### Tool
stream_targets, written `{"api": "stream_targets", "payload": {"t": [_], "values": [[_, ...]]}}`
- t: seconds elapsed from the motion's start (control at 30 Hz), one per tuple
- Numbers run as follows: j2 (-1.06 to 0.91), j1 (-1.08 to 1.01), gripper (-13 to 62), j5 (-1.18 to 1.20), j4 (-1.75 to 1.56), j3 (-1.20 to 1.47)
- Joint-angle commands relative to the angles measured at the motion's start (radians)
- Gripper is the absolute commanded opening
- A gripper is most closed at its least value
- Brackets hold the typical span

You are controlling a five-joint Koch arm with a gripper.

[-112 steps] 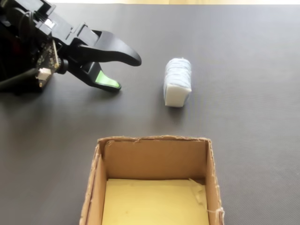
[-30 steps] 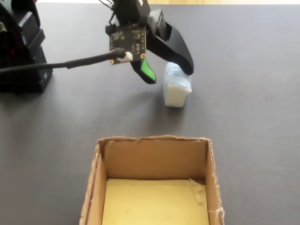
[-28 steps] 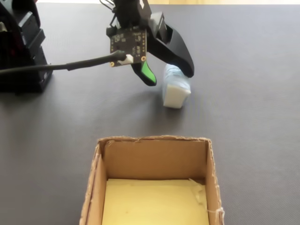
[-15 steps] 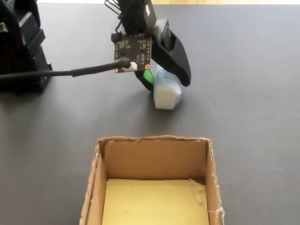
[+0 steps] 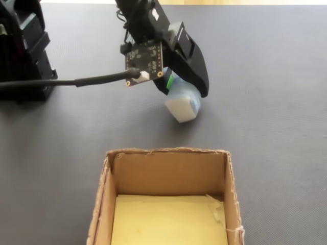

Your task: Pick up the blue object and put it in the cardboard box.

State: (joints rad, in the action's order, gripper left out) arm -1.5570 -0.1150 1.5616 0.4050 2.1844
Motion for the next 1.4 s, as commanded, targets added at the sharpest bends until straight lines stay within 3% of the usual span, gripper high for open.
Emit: {"api": "stream_targets", "payload": {"t": [0.0,0.7,1.37], "values": [[-0.083,-0.005,4.5,0.041,-0.103,-0.011],[-0.561,-0.063,4.5,0.028,-0.353,0.387],[-0.673,-0.202,4.5,0.012,-0.5,0.428]]}}
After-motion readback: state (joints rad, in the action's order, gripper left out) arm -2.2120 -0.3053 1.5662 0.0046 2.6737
